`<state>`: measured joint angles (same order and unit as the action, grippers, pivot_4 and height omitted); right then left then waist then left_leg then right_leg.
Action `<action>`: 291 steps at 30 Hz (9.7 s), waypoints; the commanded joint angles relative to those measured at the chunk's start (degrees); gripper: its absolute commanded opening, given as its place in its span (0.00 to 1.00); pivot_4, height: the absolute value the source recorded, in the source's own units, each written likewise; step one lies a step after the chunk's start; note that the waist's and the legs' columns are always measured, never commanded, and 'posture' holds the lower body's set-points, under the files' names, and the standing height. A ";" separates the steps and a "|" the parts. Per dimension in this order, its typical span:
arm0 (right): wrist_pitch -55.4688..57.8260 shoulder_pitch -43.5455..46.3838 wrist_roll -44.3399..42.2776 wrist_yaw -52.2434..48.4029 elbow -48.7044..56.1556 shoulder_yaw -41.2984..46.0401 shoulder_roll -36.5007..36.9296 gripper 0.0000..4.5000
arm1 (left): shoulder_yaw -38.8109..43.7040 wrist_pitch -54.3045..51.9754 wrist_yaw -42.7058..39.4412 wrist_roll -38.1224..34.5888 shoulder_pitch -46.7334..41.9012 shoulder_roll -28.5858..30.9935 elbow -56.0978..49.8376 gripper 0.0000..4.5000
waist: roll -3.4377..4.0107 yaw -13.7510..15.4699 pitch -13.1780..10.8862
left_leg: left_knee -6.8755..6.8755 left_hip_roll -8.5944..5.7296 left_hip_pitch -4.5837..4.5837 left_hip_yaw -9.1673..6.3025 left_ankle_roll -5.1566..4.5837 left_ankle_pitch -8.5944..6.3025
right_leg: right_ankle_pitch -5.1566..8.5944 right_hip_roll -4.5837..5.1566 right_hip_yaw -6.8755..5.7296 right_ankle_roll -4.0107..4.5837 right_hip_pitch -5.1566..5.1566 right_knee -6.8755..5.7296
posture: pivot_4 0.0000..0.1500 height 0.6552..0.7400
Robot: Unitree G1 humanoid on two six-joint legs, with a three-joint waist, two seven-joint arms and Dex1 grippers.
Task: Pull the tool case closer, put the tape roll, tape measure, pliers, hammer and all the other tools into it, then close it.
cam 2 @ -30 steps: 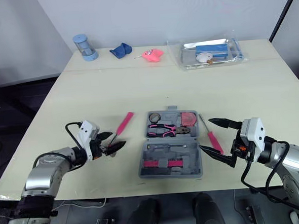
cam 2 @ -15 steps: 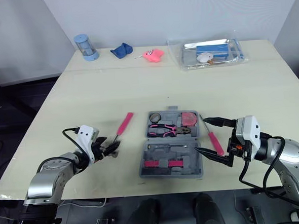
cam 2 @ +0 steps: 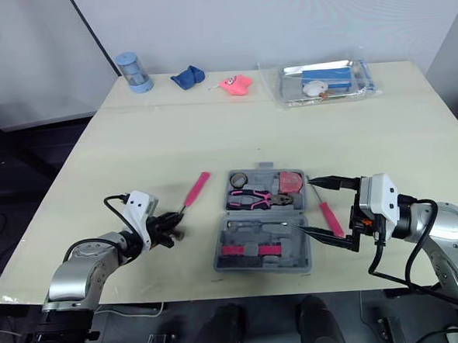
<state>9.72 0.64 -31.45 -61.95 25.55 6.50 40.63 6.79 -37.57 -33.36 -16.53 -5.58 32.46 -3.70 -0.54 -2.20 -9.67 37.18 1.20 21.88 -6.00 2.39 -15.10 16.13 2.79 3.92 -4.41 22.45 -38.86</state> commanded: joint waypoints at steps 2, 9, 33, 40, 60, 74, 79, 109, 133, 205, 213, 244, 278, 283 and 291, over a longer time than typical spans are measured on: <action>-0.33 0.18 -0.80 0.13 1.87 0.21 0.06 1.00 | 3.84 -5.85 4.53 -2.18 4.29 -1.54 -8.80 0.01 | 0.00 -0.36 0.00 | -0.01 0.01 0.00 0.00 0.00 0.00 | 0.00 0.00 0.01 0.00 0.01 0.01 | 1.00 1.00; -0.24 1.02 -1.34 -0.61 1.86 -0.48 0.00 1.00 | 8.81 -16.02 13.55 -5.73 11.96 -7.76 -25.95 0.01 | -0.04 -0.02 -0.02 | 0.01 0.01 0.03 -0.02 0.00 0.00 | 0.00 0.01 0.00 0.00 0.01 0.01 | 1.00 1.00; -1.40 4.34 -1.40 -3.40 -0.79 -2.84 -0.73 1.00 | 7.76 -23.78 19.46 -7.42 24.36 -13.04 -40.69 0.01 | -0.08 -0.03 -0.04 | 0.01 0.00 0.02 0.00 0.00 0.00 | 0.00 0.01 0.01 0.01 0.00 0.04 | 1.00 1.00; -2.29 4.09 -0.78 -3.70 -1.11 -2.78 -0.68 1.00 | 7.98 -23.29 20.03 -7.92 23.03 -14.17 -38.54 0.01 | -0.08 0.03 -0.04 | 0.01 0.00 0.03 0.00 0.00 0.00 | 0.00 0.01 0.00 0.01 0.00 0.04 | 1.00 1.00; -0.99 -0.26 -4.15 -9.11 -1.14 -1.61 2.42 1.00 | 14.34 -21.73 12.12 -13.20 22.63 -5.54 -39.54 0.96 | -0.08 0.03 -0.04 | 0.00 0.00 0.03 0.00 0.00 -0.01 | 0.00 0.01 0.00 0.01 0.00 0.05 | 1.00 1.00; 0.62 -0.59 -5.59 -11.80 -2.35 -1.46 5.02 1.00 | 11.49 17.48 -32.82 -9.54 16.92 20.10 -16.18 0.96 | -0.14 0.02 -0.12 | -0.03 0.01 0.03 0.04 0.01 0.00 | 0.01 -0.01 -0.01 0.03 0.02 0.10 | 1.00 1.00; 0.28 0.46 -4.93 -11.28 -2.61 -2.20 4.23 1.00 | 3.68 42.41 -55.19 -4.58 6.09 27.15 2.79 0.96 | -0.03 0.04 -0.21 | -0.11 0.01 0.03 0.17 0.00 -0.01 | 0.01 0.03 0.05 0.02 -0.01 0.30 | 1.00 1.00; 0.29 1.91 -3.62 -8.36 -1.14 -3.22 2.07 1.00 | -60.25 110.91 -59.14 14.78 -48.02 27.91 35.96 0.96 | -0.38 -0.37 -0.47 | 0.11 0.00 0.22 -0.01 -0.02 0.00 | -0.01 -0.05 -0.02 -0.01 0.16 0.00 | 1.00 1.00; 0.46 1.59 -3.15 -6.86 -0.14 -2.80 1.92 1.00 | -64.11 120.94 -49.29 26.12 -50.61 16.40 50.57 0.96 | -0.39 -0.25 -0.47 | 0.16 -0.01 0.23 -0.05 -0.02 0.00 | -0.01 -0.04 -0.04 -0.02 0.14 -0.02 | 1.00 1.00; -0.36 1.32 -1.37 -6.04 -0.06 -3.02 1.44 1.00 | -65.63 115.31 -52.93 28.43 -50.96 10.26 52.77 0.01 | -0.35 -0.20 -0.43 | 0.23 -0.05 0.10 -0.09 -0.02 0.00 | -0.01 -0.02 -0.06 -0.02 -0.03 -0.07 | 1.00 1.00; -0.55 1.64 -1.00 -6.21 -0.54 -3.54 0.98 1.00 | -65.49 110.32 -57.16 19.54 -49.67 17.98 42.89 0.01 | -0.38 -0.62 -0.45 | 0.22 -0.04 0.09 -0.17 -0.02 0.00 | -0.01 -0.05 -0.08 -0.02 -0.06 -0.08 | 1.00 1.00; -1.00 1.85 -1.64 -8.13 -1.68 -3.71 1.08 1.00 | -23.86 39.50 -36.63 4.03 -5.84 40.13 1.76 0.01 | -0.36 -0.28 -0.51 | 0.20 0.02 0.10 -0.21 -0.03 0.00 | 0.00 -0.06 -0.19 -0.01 -0.05 -0.07 | 1.00 1.00; -2.65 0.58 -1.12 -10.16 -4.58 -0.94 2.79 1.00 | 2.58 -46.46 24.54 -9.40 -7.72 -4.44 -24.00 0.01 | -0.40 -0.11 -0.48 | 0.22 -0.02 0.08 -0.25 0.00 0.01 | -0.01 -0.02 -0.19 0.00 -0.08 -0.07 | 1.00 1.00; -2.51 0.99 -1.52 -9.31 -6.36 0.77 2.47 1.00 | 4.77 -47.14 26.95 -7.07 -8.34 -8.35 -22.84 0.01 | -0.40 -0.02 -0.47 | 0.22 -0.04 0.08 -0.25 0.02 0.02 | -0.01 0.00 -0.19 0.00 -0.08 -0.07 | 1.00 1.00; -2.15 0.98 -1.71 -9.30 -6.95 1.50 2.62 1.00 | 5.63 -46.82 28.20 -4.37 -9.30 -10.45 -21.32 0.01 | -0.40 0.02 -0.46 | 0.22 -0.04 0.08 -0.25 0.02 0.02 | -0.01 0.01 -0.18 0.00 -0.09 -0.07 | 1.00 1.00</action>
<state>8.35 1.48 -31.97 -71.27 17.50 6.10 42.87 10.93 -84.69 -5.54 -21.82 -14.41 22.08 -24.36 -0.94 -2.19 -10.13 37.40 1.15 21.96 -6.25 2.42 -15.09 16.12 2.80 3.73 -4.41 22.36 -38.93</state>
